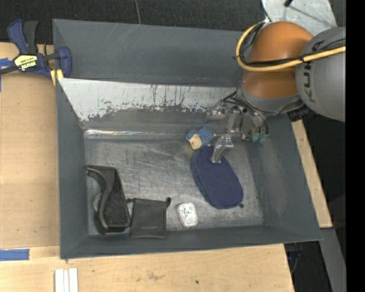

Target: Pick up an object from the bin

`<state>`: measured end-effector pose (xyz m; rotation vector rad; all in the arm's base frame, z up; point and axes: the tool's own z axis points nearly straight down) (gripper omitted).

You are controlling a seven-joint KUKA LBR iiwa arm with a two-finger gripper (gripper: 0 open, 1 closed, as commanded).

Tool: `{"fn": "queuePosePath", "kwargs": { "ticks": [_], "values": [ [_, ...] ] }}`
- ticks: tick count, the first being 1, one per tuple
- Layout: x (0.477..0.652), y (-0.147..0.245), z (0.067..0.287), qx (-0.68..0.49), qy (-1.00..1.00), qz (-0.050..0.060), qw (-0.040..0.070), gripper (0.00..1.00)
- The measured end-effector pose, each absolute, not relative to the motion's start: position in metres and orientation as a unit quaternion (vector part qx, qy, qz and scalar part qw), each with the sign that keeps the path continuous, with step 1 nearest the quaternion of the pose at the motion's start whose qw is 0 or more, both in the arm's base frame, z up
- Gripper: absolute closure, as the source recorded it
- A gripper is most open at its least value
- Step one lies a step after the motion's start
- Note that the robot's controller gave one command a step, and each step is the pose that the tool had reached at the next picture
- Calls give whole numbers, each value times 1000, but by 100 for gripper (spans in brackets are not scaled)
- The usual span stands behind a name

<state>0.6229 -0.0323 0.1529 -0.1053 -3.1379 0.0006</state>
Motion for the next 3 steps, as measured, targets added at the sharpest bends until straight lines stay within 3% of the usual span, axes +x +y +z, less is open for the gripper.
{"fn": "queuePosePath", "kwargs": {
  "ticks": [1, 2, 3],
  "values": [
    [622, -18, 87, -58, -998, -1, -6, 0],
    [621, -17, 86, -58, -998, -2, -3, 100],
    [600, -20, 229, -20, -1000, 0, -6, 100]
  ]
}}
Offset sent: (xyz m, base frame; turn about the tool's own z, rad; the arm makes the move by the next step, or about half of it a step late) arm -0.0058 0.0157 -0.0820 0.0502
